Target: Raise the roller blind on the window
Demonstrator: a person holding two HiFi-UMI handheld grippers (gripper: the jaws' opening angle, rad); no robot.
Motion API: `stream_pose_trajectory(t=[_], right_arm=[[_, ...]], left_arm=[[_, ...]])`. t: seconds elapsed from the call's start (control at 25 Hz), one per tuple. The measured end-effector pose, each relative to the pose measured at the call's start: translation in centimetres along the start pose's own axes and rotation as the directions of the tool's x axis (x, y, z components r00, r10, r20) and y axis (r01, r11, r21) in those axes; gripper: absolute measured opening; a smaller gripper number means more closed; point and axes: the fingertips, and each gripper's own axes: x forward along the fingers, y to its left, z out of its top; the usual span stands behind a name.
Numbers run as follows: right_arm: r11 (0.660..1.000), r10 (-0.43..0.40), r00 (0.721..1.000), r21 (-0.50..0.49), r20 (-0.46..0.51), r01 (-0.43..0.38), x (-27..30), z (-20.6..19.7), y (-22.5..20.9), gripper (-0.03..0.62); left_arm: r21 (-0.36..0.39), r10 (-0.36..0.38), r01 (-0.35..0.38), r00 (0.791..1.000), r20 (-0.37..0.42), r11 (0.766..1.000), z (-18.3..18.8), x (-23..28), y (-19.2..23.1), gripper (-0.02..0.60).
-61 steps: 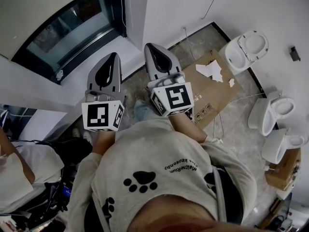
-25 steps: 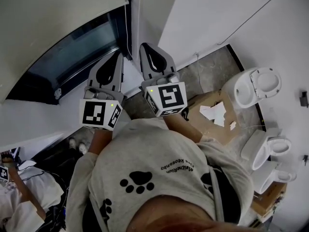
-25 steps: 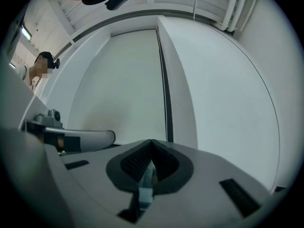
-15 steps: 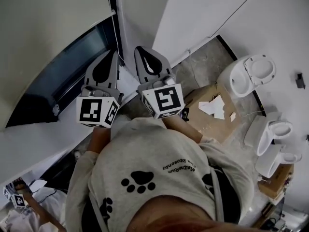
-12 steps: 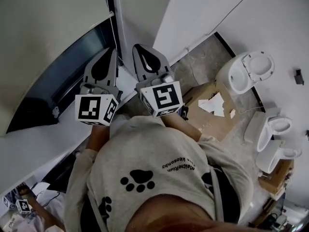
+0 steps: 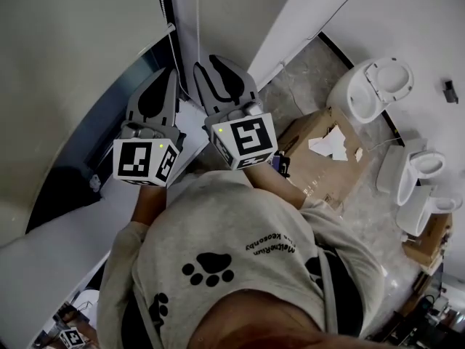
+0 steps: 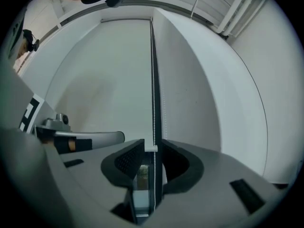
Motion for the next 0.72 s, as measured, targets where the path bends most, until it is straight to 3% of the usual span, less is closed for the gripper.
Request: stream_pose_trajectory(t=[0.4,0.72], right_arm=[[0.994,-0.109,0.994,-0.034,-0.031,0.108,3.0,-1.2,-1.1,0.103],[0.988,-0.156,0.986,0.003,-0.052,0.156,6.1,-1.4,-1.9,0.103]], left_arm=[[-0.009,-0.101,0.101,0.995,0.004,0.995,-1.3,1.4,1.7,0.008],[-0.035,-0.104,0.105,0.994,0.01,0.994,-1.6,2.2,3.1,0.008]])
